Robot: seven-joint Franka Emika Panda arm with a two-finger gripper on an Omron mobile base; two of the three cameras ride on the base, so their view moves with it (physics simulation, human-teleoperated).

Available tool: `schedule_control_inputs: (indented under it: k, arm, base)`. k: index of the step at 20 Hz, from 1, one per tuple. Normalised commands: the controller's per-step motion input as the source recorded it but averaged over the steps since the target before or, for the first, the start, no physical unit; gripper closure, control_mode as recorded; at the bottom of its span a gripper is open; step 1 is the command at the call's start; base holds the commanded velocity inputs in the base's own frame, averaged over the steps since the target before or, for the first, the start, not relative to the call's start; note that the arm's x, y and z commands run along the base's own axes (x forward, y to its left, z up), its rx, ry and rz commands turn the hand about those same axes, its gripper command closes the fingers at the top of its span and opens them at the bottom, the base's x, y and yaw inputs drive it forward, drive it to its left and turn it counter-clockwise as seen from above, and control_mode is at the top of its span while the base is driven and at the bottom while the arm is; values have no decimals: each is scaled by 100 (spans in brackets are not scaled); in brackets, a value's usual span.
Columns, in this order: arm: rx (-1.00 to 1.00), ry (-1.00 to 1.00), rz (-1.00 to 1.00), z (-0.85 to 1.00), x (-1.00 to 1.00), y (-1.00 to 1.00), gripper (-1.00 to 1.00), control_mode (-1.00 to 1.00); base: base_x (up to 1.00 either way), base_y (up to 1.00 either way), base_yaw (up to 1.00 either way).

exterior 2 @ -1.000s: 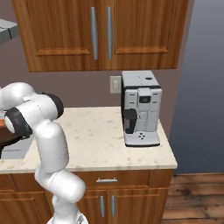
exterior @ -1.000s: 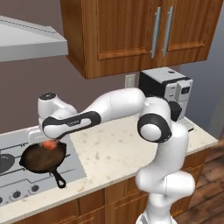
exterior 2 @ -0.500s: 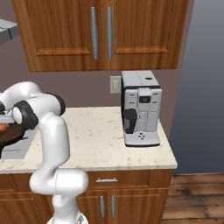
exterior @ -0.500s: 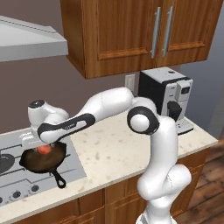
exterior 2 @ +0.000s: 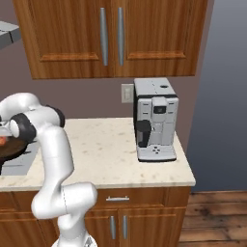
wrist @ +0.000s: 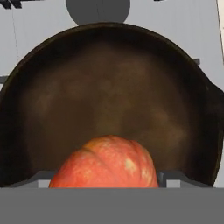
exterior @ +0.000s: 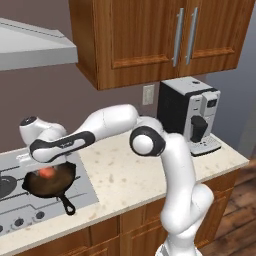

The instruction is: Place both pans onto different burners. Then place the squash and the fish on different pans.

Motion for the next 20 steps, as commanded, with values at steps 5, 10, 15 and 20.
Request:
schedule_control_inputs:
  k: [5, 10, 15, 20]
  arm:
    - [-3, 7, -10, -33, 10, 0, 100, -100]
    - [-3, 7, -10, -31, 10, 0, 100, -100]
    - [-3, 6, -9, -23, 4, 0, 100, -100]
    - [-2, 4, -8, -19, 0, 0, 100, -100]
  base:
    - [0, 0, 0]
    - [0, 0, 0]
    - [0, 0, 0]
    - [0, 0, 0]
